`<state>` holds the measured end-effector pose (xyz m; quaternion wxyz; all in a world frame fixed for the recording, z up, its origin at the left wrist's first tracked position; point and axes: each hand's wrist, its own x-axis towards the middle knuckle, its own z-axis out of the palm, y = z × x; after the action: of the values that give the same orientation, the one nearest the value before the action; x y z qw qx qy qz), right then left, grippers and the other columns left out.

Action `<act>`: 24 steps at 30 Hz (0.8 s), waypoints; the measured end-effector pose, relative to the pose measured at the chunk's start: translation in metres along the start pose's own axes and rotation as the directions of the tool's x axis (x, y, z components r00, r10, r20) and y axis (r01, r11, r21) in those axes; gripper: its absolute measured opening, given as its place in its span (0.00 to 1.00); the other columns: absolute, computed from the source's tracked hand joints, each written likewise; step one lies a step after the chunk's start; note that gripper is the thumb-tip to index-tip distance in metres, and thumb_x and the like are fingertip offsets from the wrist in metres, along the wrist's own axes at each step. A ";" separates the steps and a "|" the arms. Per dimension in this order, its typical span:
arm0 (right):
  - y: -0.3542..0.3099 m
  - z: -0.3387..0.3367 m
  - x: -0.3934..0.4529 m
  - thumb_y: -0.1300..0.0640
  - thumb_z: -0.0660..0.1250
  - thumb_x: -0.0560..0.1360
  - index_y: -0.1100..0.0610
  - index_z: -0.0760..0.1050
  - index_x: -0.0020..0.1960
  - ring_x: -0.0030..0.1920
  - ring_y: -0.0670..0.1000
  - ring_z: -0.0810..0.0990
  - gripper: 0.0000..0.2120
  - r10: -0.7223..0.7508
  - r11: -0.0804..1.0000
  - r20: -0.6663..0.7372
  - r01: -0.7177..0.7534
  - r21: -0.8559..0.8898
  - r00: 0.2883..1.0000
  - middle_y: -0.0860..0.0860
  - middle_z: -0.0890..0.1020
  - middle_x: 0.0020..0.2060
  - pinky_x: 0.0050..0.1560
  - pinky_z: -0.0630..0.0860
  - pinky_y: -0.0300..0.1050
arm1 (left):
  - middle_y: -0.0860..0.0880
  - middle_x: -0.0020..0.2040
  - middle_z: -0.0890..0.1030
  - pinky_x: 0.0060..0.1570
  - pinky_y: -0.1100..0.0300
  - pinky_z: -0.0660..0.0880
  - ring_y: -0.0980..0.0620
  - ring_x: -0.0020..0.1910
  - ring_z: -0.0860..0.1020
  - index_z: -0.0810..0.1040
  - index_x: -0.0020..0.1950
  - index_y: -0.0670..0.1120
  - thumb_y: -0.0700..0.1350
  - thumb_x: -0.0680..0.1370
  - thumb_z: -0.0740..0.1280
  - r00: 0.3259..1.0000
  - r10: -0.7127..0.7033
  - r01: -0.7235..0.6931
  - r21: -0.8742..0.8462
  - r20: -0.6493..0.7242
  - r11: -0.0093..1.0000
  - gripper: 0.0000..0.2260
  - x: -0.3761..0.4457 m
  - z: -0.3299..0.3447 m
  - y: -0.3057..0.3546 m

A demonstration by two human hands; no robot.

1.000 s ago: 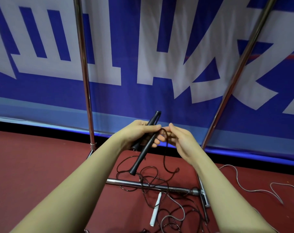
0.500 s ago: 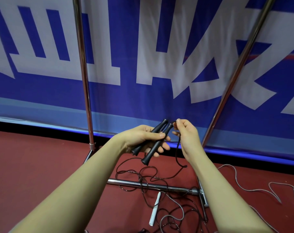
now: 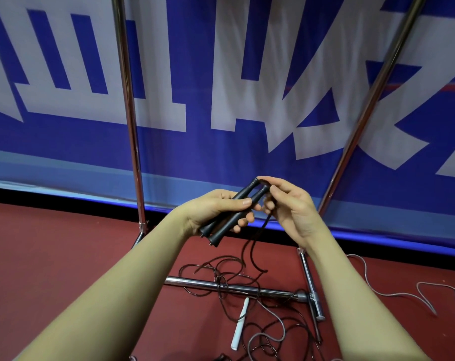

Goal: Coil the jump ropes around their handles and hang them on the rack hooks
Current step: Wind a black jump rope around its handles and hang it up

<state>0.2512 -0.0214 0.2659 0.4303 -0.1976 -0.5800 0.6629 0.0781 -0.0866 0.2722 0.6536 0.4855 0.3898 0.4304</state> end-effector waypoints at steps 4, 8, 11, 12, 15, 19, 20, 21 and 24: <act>-0.007 0.000 0.000 0.62 0.65 0.71 0.62 0.80 0.52 0.27 0.46 0.64 0.11 0.011 1.000 -0.009 -0.011 0.007 1.000 0.49 0.71 0.29 0.29 0.65 0.36 | 0.48 0.35 0.80 0.33 0.64 0.76 0.55 0.31 0.77 0.76 0.52 0.38 0.43 0.74 0.64 1.000 -0.005 0.006 -0.051 0.019 0.999 0.10 0.000 0.002 -0.002; -0.004 -0.001 -0.001 0.68 0.64 0.74 0.63 0.80 0.47 0.26 0.46 0.67 0.06 0.015 0.999 -0.092 -0.019 -0.042 0.996 0.51 0.71 0.26 0.28 0.68 0.37 | 0.46 0.42 0.84 0.39 0.61 0.80 0.51 0.37 0.83 0.78 0.53 0.42 0.43 0.73 0.72 0.992 -0.126 0.126 -0.012 0.027 0.992 0.11 0.000 0.001 -0.001; -0.002 0.000 0.000 0.69 0.65 0.74 0.63 0.80 0.45 0.26 0.47 0.68 0.07 0.016 0.998 -0.146 -0.025 -0.059 0.989 0.51 0.71 0.26 0.29 0.68 0.37 | 0.46 0.46 0.85 0.41 0.61 0.79 0.50 0.42 0.84 0.78 0.53 0.45 0.46 0.71 0.68 0.981 -0.196 0.194 0.107 0.004 0.975 0.12 0.000 0.003 0.004; -0.003 0.001 0.000 0.69 0.65 0.74 0.63 0.80 0.45 0.25 0.46 0.68 0.06 0.012 0.999 -0.169 -0.021 -0.050 0.986 0.51 0.72 0.25 0.28 0.68 0.37 | 0.46 0.47 0.85 0.42 0.61 0.79 0.49 0.42 0.84 0.78 0.53 0.46 0.46 0.71 0.68 0.981 -0.196 0.194 0.131 -0.003 0.972 0.12 0.001 0.004 0.006; -0.007 0.004 0.000 0.69 0.65 0.74 0.64 0.80 0.45 0.25 0.45 0.68 0.06 -0.012 1.000 -0.226 0.011 -0.006 0.974 0.49 0.74 0.25 0.27 0.67 0.36 | 0.45 0.44 0.85 0.41 0.61 0.79 0.49 0.40 0.84 0.78 0.52 0.45 0.44 0.74 0.68 0.985 -0.169 0.172 0.117 -0.030 0.978 0.08 0.003 0.008 0.010; -0.012 0.007 0.001 0.69 0.64 0.75 0.63 0.80 0.44 0.24 0.45 0.69 0.06 -0.014 0.999 -0.252 0.026 0.048 0.968 0.51 0.75 0.27 0.26 0.67 0.36 | 0.47 0.39 0.85 0.34 0.63 0.79 0.51 0.37 0.84 0.77 0.50 0.44 0.39 0.79 0.64 0.989 -0.135 0.140 0.106 -0.054 0.984 0.03 0.004 0.013 0.012; -0.013 0.007 0.000 0.69 0.64 0.75 0.63 0.80 0.44 0.25 0.45 0.69 0.06 -0.009 0.998 -0.255 0.023 0.052 0.967 0.51 0.76 0.28 0.27 0.67 0.36 | 0.46 0.40 0.85 0.37 0.62 0.80 0.50 0.38 0.84 0.77 0.50 0.44 0.39 0.78 0.65 0.991 -0.120 0.126 0.133 -0.057 0.983 0.03 0.005 0.014 0.011; -0.013 0.007 0.000 0.69 0.64 0.75 0.63 0.80 0.44 0.25 0.45 0.70 0.06 -0.007 0.999 -0.256 0.019 0.045 0.967 0.51 0.77 0.28 0.27 0.68 0.36 | 0.46 0.41 0.85 0.41 0.60 0.81 0.48 0.40 0.84 0.78 0.50 0.43 0.38 0.77 0.67 0.993 -0.097 0.107 0.175 -0.067 0.979 0.03 0.006 0.014 0.010; -0.013 0.006 0.000 0.67 0.66 0.74 0.63 0.80 0.45 0.27 0.45 0.72 0.05 -0.016 1.000 -0.256 0.011 -0.021 0.967 0.51 0.78 0.29 0.31 0.72 0.36 | 0.43 0.45 0.85 0.53 0.52 0.79 0.46 0.44 0.84 0.79 0.48 0.43 0.39 0.74 0.72 0.991 -0.014 0.063 0.377 -0.130 0.924 0.05 0.008 0.012 0.008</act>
<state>0.2512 -0.0257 0.2792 0.5041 -0.2816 -0.5273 0.6234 0.0903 -0.0819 0.2816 0.5296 0.5673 0.5155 0.3633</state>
